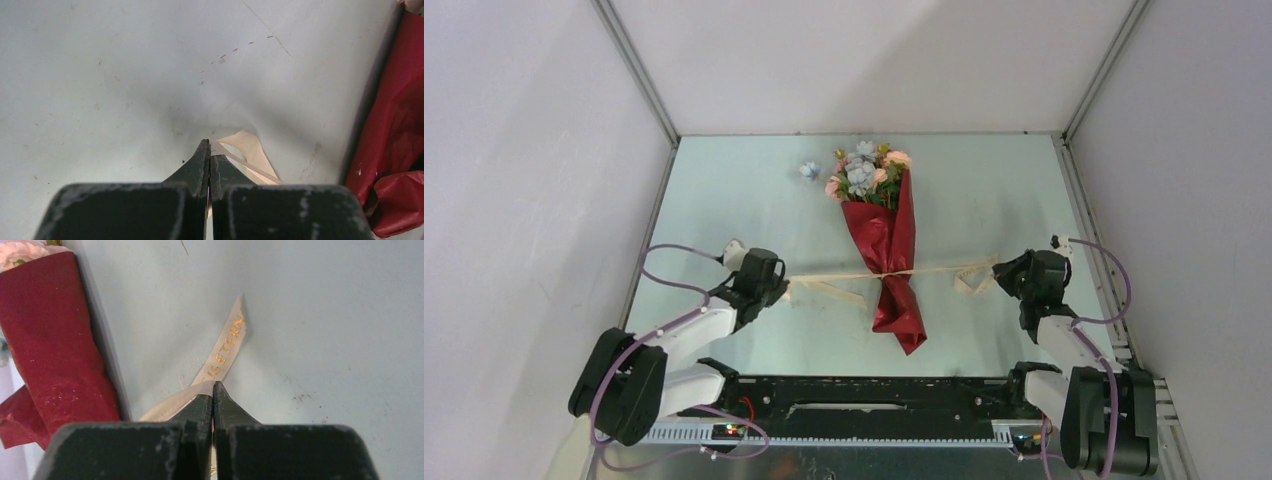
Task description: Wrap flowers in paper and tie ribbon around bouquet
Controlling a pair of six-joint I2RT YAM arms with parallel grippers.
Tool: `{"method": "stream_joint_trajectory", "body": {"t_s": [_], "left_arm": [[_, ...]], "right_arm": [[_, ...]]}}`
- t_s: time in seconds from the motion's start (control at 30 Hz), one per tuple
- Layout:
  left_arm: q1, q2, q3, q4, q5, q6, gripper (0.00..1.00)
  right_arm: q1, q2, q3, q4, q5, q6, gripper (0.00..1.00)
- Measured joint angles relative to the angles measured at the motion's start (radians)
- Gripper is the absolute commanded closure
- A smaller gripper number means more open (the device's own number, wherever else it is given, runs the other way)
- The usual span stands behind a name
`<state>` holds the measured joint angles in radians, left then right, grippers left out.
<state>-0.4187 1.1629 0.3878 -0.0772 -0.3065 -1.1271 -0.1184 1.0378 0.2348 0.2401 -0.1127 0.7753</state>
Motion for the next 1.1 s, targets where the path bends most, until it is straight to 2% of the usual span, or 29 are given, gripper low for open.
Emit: {"method": "stream_joint_trajectory", "body": {"t_s": [0.07,0.13,0.17,0.2,0.23,0.27,0.3,0.33,0.37,0.4,0.43,0.47,0.6,0.67,0.77,0.93,1.1], "left_arm": [[-0.005,-0.010,0.012,-0.014,-0.002,0.029,1.00],[-0.018,-0.011,0.037,-0.042,-0.005,0.052,0.82],[-0.027,-0.011,0.051,-0.056,-0.009,0.066,0.60],[-0.040,-0.012,0.067,-0.072,-0.016,0.079,0.48],[-0.052,-0.012,0.079,-0.085,-0.023,0.096,0.23],[-0.066,-0.013,0.093,-0.104,-0.031,0.102,0.15],[-0.082,-0.017,0.106,-0.125,-0.040,0.107,0.05],[-0.093,-0.023,0.115,-0.145,-0.048,0.116,0.01],[-0.103,-0.031,0.122,-0.163,-0.054,0.127,0.01],[-0.110,-0.046,0.130,-0.187,-0.061,0.133,0.00],[-0.116,-0.070,0.137,-0.216,-0.074,0.141,0.00],[-0.117,-0.085,0.141,-0.231,-0.080,0.143,0.00],[-0.122,-0.190,0.179,-0.298,-0.105,0.228,0.00],[-0.122,-0.227,0.213,-0.287,-0.071,0.320,0.00],[-0.122,-0.208,0.267,-0.200,0.043,0.464,0.00],[-0.122,-0.046,0.294,0.016,0.321,0.729,0.00],[-0.122,0.141,0.311,0.056,0.544,0.918,0.00]], "right_arm": [[0.020,-0.012,0.010,-0.025,0.025,-0.021,1.00],[0.051,-0.023,0.023,-0.064,0.065,-0.047,1.00],[0.071,-0.029,0.032,-0.092,0.092,-0.059,0.93],[0.090,-0.034,0.041,-0.115,0.111,-0.072,0.89],[0.105,-0.035,0.050,-0.136,0.125,-0.079,0.77],[0.126,-0.035,0.063,-0.166,0.142,-0.090,0.70],[0.146,-0.033,0.082,-0.206,0.160,-0.104,0.55],[0.158,-0.030,0.094,-0.230,0.169,-0.107,0.48],[0.174,-0.024,0.112,-0.261,0.181,-0.115,0.31],[0.192,-0.020,0.129,-0.291,0.196,-0.124,0.21],[0.212,-0.019,0.147,-0.325,0.218,-0.140,0.05],[0.222,-0.021,0.156,-0.341,0.231,-0.135,0.03],[0.260,-0.069,0.189,-0.432,0.284,-0.186,0.01],[0.269,-0.123,0.196,-0.440,0.292,-0.264,0.00],[0.279,-0.174,0.210,-0.398,0.224,-0.418,0.00],[0.262,-0.119,0.261,-0.197,-0.091,-0.826,0.00],[0.177,0.026,0.388,-0.155,-0.428,-1.134,0.01]]}}
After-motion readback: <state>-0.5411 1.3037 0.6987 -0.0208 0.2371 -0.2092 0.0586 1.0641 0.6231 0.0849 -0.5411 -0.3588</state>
